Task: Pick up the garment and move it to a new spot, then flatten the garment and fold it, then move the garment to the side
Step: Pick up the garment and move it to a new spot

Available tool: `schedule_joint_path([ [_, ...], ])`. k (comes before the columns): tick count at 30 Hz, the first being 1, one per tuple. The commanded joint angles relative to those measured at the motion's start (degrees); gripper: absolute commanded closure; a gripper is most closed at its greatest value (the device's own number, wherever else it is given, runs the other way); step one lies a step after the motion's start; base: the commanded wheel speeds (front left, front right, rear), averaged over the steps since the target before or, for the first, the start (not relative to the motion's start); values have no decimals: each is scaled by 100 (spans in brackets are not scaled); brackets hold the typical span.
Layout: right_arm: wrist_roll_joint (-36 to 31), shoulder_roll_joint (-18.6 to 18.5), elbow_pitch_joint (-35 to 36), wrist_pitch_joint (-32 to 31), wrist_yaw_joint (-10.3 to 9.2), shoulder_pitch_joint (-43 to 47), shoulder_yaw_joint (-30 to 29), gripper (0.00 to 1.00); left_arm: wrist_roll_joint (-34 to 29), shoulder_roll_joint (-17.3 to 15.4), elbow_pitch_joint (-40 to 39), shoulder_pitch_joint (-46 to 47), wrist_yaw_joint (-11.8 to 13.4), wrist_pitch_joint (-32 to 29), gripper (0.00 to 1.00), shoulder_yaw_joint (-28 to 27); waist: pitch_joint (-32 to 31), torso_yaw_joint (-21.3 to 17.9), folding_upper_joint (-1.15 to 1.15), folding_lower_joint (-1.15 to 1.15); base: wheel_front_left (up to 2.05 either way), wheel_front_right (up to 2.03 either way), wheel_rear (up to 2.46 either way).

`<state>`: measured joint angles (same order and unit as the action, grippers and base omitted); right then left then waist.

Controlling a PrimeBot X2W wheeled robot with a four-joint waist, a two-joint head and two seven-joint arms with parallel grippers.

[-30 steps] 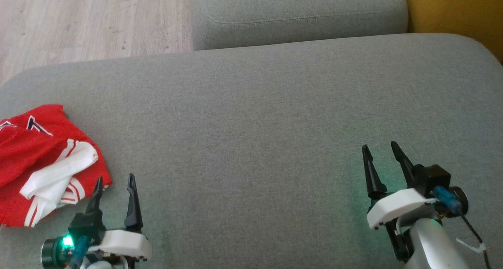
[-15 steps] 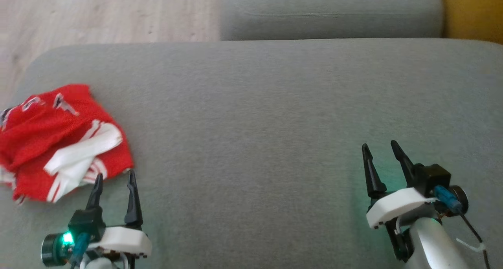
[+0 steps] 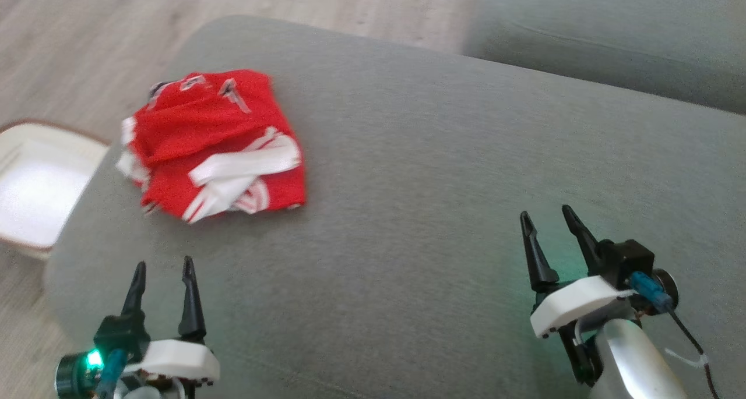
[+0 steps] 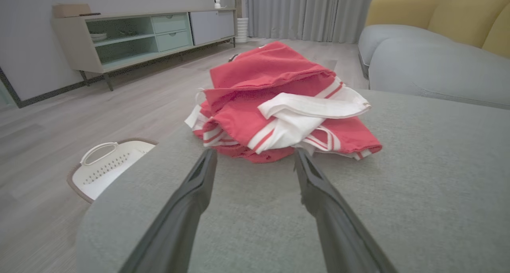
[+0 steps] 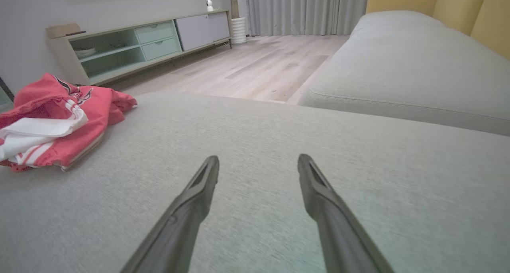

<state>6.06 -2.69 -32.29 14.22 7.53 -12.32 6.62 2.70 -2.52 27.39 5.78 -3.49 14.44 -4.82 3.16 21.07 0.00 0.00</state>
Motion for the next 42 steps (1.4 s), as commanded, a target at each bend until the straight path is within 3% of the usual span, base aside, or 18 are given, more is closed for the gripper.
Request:
schedule_joint_path([
  [1,12,-19,158,78,-4,-266,163,0,47,-51,-148,128,38,56,0,-219,47,465,0,0,0,0,0],
  [7,43,-19,86,78,-4,-326,379,0,130,-44,-153,100,10,56,0,-272,93,695,0,0,0,0,0],
  [18,-175,-19,111,78,-4,-536,621,0,236,-225,-373,958,-218,56,0,-408,546,407,0,0,0,0,0],
  [27,-375,-119,224,78,-4,-805,820,0,521,-959,459,2593,-390,56,0,-121,1150,79,0,0,0,0,0],
  [36,-388,-341,379,78,-4,-1047,950,0,1174,-1714,1681,3822,-398,17,0,930,1731,-249,0,0,0,0,0],
  [42,-425,-433,468,78,-4,-1161,986,0,1432,-1853,2384,4402,-399,-32,0,1282,2055,-487,0,0,0,0,0],
])
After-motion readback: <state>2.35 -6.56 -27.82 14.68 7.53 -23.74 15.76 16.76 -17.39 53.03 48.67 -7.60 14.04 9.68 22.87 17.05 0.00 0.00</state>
